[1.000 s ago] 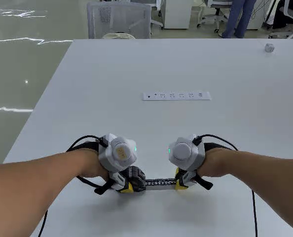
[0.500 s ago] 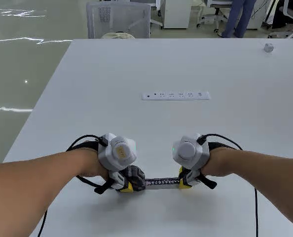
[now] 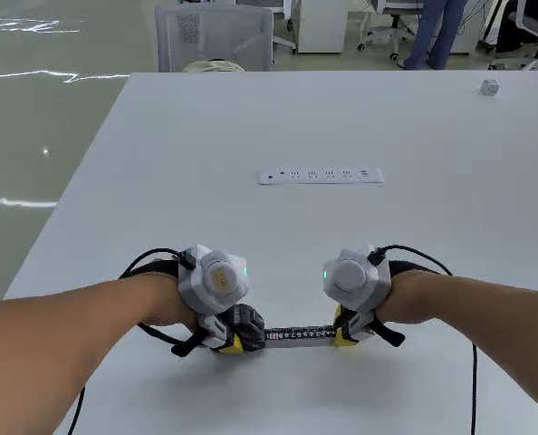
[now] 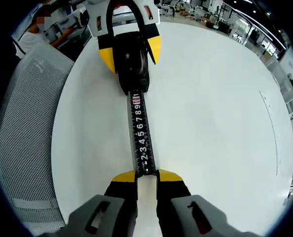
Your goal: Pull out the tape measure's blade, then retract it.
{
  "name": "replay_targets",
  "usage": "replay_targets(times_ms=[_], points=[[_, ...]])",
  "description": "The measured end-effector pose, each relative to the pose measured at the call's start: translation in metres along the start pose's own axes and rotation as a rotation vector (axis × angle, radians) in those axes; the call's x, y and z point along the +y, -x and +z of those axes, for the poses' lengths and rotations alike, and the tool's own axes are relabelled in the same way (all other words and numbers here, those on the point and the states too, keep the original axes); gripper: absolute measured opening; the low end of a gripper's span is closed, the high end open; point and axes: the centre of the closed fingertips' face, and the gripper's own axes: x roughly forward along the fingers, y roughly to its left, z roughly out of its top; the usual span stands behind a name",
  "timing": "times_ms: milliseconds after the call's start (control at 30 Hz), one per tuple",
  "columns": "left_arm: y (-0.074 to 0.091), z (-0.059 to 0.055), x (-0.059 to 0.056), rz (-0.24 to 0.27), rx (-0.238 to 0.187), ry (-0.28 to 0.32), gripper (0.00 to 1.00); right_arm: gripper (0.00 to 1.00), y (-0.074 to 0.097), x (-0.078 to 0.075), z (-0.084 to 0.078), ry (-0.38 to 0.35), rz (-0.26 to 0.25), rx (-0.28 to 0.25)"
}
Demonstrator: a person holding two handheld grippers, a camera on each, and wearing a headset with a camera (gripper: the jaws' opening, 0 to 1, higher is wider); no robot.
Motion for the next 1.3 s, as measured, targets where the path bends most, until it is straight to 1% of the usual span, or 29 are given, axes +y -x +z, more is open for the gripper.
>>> replay_targets(times_ms=[600, 1300], points=[[0.000, 0.000, -0.001, 0.001, 0.001, 0.002, 0.35, 0.12, 0.004, -0.001, -0.012, -0.005, -0.005, 0.004], [0.000, 0.000, -0.001, 0.001, 0.004, -0.003, 0.35, 0.12, 0.009, -0.002, -0.024, -0.042, -0.010, 0.001]])
